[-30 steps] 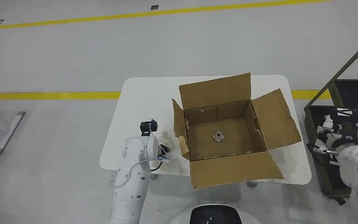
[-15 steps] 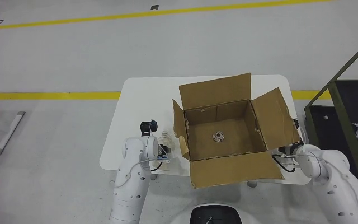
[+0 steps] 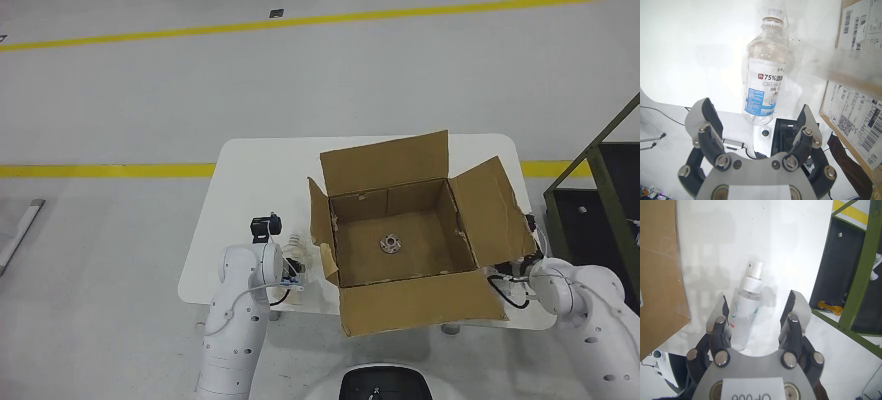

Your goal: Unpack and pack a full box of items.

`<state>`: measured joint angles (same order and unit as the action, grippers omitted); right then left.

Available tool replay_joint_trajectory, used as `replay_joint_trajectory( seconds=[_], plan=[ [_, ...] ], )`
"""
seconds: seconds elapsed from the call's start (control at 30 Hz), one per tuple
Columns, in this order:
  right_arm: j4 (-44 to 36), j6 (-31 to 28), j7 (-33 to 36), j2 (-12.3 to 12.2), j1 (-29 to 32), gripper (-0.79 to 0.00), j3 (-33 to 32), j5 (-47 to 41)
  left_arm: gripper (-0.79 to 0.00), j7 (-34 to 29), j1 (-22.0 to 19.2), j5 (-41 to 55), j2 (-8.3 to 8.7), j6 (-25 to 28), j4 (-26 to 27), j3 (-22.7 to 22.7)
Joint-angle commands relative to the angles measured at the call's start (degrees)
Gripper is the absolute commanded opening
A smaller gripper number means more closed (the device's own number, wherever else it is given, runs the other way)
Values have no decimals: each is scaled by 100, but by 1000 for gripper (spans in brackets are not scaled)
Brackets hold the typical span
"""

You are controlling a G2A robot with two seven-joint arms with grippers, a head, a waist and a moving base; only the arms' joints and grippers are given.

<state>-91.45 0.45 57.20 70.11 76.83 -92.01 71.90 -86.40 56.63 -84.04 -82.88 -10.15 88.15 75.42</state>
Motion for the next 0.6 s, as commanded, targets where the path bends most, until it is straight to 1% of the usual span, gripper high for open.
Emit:
replay_joint_trajectory(
  seconds=[0.0, 0.1, 0.2, 0.23, 0.27, 0.3, 0.33, 0.37, 0.4, 0.43, 0.5, 0.57],
  plan=[
    [-142, 61, -31, -12, 47, 0, -102, -23, 0, 0, 0, 0, 0, 0, 0, 0],
    [-599, 448, -102, -43, 203, 0, -594, -135, 0, 0, 0, 0, 0, 0, 0, 0],
    [-1264, 1155, -406, -44, 438, 0, -1319, -511, 0, 0, 0, 0, 0, 0, 0, 0],
    [-1477, 1393, -635, -36, 495, 0, -1579, -702, 0, 0, 0, 0, 0, 0, 0, 0],
    [-1672, 1485, -838, -23, 570, -77, -1750, -942, 0, 0, 0, 0, 0, 0, 0, 0],
    [-1928, 1532, -1130, -6, 610, -428, -1925, -1266, 0, 0, 0, 0, 0, 0, 0, 0],
    [-2098, 1543, -1350, 9, 687, -486, -2044, -1491, 0, 0, 0, 0, 0, 0, 0, 0],
    [-2309, 1538, -1504, 22, 733, -597, -2111, -1701, 0, 0, 0, 0, 0, 0, 0, 0],
    [-2553, 1499, -1661, 34, 736, -785, -2128, -1901, 0, 0, 0, 0, 0, 0, 0, 0],
    [-2738, 1422, -1735, 42, 749, -785, -2080, -2053, 0, 0, 0, 0, 0, 0, 0, 0],
    [-3099, 1162, -1769, 38, 684, -785, -1796, -2079, 0, 0, 0, 0, 0, 0, 0, 0],
    [-3297, 813, -1589, 17, 491, -785, -1280, -1890, 0, 0, 0, 0, 0, 0, 0, 0]
  ],
)
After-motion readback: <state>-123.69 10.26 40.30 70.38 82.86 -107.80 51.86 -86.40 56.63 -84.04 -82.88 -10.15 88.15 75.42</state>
